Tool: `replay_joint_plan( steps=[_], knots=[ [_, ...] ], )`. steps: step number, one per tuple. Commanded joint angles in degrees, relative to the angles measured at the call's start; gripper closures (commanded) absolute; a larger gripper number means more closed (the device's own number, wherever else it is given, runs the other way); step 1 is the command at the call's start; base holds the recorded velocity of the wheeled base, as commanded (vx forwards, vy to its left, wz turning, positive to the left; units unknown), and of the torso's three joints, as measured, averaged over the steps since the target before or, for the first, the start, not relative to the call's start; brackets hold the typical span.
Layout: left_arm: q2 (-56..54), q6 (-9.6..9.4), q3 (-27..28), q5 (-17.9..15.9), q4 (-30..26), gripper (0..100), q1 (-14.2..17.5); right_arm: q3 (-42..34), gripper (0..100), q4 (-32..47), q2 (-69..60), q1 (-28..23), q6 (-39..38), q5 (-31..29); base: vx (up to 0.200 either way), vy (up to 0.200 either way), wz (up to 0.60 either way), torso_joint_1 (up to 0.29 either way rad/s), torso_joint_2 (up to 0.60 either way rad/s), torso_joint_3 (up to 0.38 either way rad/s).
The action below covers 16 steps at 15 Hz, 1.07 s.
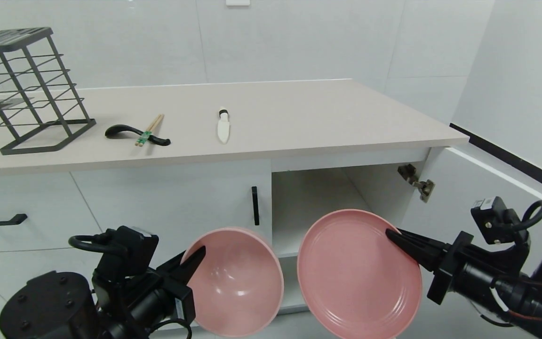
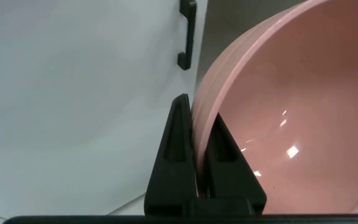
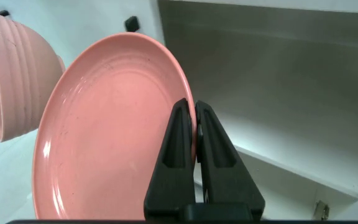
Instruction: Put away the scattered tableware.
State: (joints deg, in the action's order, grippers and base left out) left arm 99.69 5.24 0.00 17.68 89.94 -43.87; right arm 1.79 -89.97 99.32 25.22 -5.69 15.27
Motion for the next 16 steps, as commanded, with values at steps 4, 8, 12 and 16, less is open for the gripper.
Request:
replay_joint_plan(
  steps=[4,8,12,16],
  knots=[
    [0.06,0.03,0.00,0.08,0.06,100,0.02,0.05,100,-0.03,0.18,0.00,-0.02,0.02,0.000,0.000,0.00,-0.107,0.05,-0.080],
    [0.15,0.03,0.00,0.08,0.06,100,0.10,0.05,100,-0.03,0.18,0.00,-0.02,0.02,0.000,0.000,0.00,-0.177,0.31,0.110],
    [0.24,0.03,0.00,0.08,0.06,100,0.10,-0.03,100,-0.03,0.44,0.00,-0.02,0.02,0.000,0.000,0.00,-0.060,0.19,0.072],
    [0.15,0.47,0.00,3.15,-1.61,100,-1.74,-0.21,100,-0.03,1.67,0.00,-0.11,0.02,0.200,0.000,0.00,-0.008,0.01,0.044]
  ],
)
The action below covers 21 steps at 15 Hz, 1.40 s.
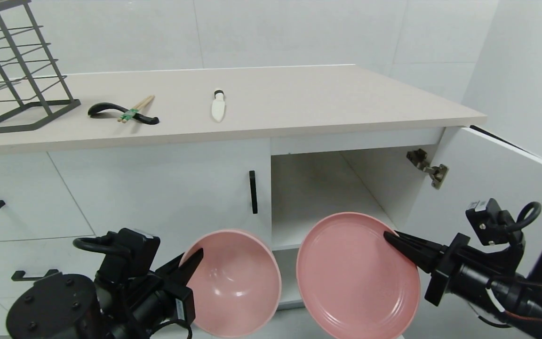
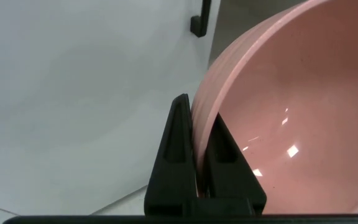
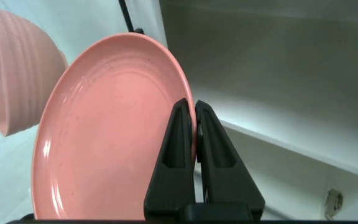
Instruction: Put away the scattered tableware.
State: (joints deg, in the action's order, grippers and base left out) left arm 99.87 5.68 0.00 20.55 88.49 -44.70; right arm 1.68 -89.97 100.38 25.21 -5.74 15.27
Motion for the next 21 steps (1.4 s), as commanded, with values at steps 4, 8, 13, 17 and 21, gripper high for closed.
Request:
replay_joint_plan(
  steps=[4,8,13,17,21],
  knots=[
    [0.33,0.03,0.00,3.35,-0.69,100,-4.60,-0.63,100,-0.03,1.75,0.01,-0.15,-0.07,0.050,0.000,0.00,0.002,0.00,0.009],
    [0.42,0.65,0.00,4.85,-2.01,100,-5.75,-1.24,100,-0.03,4.30,-0.34,-0.94,-0.07,0.200,0.000,0.00,0.001,0.00,0.008],
    [3.67,2.14,0.00,5.11,-1.48,100,-8.47,-1.33,100,-0.03,5.88,0.10,-2.96,-4.73,0.000,0.000,0.00,0.000,0.00,0.000],
    [3.76,2.49,0.00,7.92,-1.48,100,-10.84,-1.33,100,-0.03,6.41,0.45,-5.07,-4.73,0.000,0.000,0.00,0.000,0.00,0.000],
    [3.49,2.93,0.00,8.01,-1.39,100,-10.84,-1.07,100,-0.03,6.67,0.72,-5.07,-4.73,0.000,0.000,0.00,0.000,0.00,0.000]
  ],
)
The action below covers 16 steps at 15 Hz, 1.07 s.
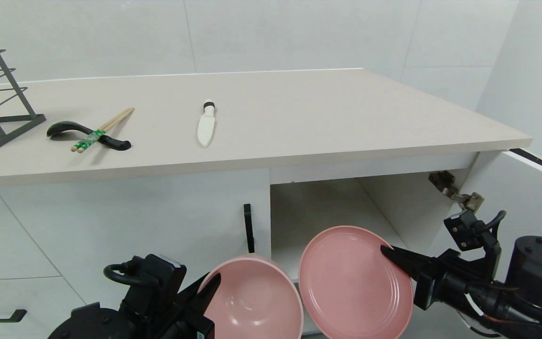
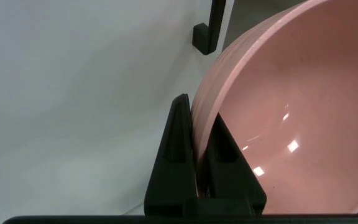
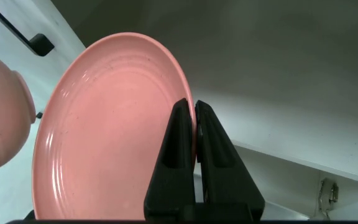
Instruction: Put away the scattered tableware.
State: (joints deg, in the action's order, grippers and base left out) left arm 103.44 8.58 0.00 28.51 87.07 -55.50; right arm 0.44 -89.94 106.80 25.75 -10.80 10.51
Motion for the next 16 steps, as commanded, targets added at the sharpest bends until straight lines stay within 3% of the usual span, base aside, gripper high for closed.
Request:
replay_joint_plan(
  steps=[1,5,7,16],
  knots=[
    [-0.08,0.03,0.00,0.05,0.03,100,-0.04,0.44,100,-0.06,1.48,0.09,-0.01,0.04,0.000,0.000,0.00,0.000,0.00,0.000],
    [-4.12,0.91,0.00,-0.21,1.44,100,0.13,1.23,100,-0.06,7.72,-0.61,-0.45,0.04,0.000,0.000,0.00,0.000,0.00,0.000],
    [-5.88,0.73,0.00,-0.21,1.26,100,0.13,3.08,100,-0.06,10.36,-0.61,-4.49,0.04,0.000,0.000,0.00,0.000,0.00,0.000],
    [-10.10,0.47,0.00,-0.04,1.00,100,0.66,16.88,100,-0.06,26.09,-1.49,-6.16,0.04,0.000,0.000,0.00,0.000,0.00,0.000]
  ],
)
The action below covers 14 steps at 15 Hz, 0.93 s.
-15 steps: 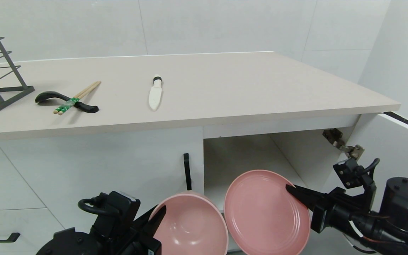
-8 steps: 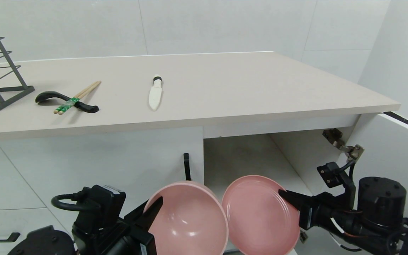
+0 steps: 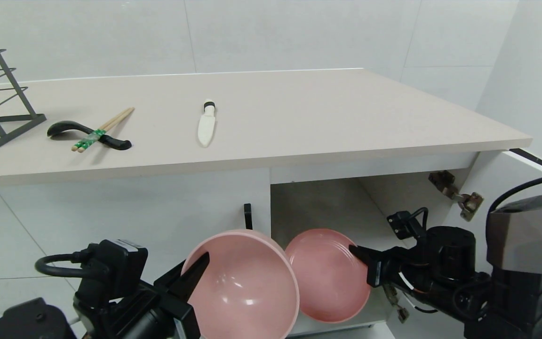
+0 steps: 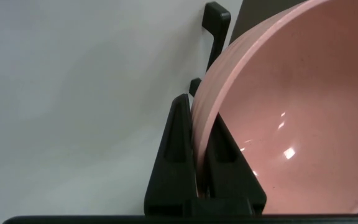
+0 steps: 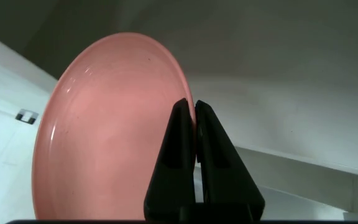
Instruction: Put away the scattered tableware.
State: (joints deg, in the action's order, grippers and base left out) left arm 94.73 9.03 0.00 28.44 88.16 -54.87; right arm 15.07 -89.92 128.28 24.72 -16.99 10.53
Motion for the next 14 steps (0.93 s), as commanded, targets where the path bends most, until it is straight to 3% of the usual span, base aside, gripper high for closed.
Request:
replay_joint_plan(
  steps=[1,6,10,14],
  knots=[
    [-1.92,0.02,0.00,0.04,-0.10,100,0.03,3.30,100,-0.08,5.49,-1.17,0.03,0.01,0.000,0.000,0.00,0.000,0.00,0.000],
    [-2.01,0.02,0.00,0.04,-0.18,100,0.03,7.34,100,-0.08,11.03,-3.54,0.56,-0.25,0.000,0.000,0.00,0.000,0.00,0.000],
    [-1.83,0.02,0.00,0.04,-0.18,100,0.11,13.23,100,-0.08,15.51,-3.80,0.47,-8.07,0.000,0.000,0.00,0.000,0.00,0.000],
    [-1.83,0.11,0.00,0.04,-0.18,100,0.29,16.40,100,-0.08,17.62,-3.54,0.38,-8.25,0.000,0.000,0.00,0.000,0.00,0.000]
  ],
)
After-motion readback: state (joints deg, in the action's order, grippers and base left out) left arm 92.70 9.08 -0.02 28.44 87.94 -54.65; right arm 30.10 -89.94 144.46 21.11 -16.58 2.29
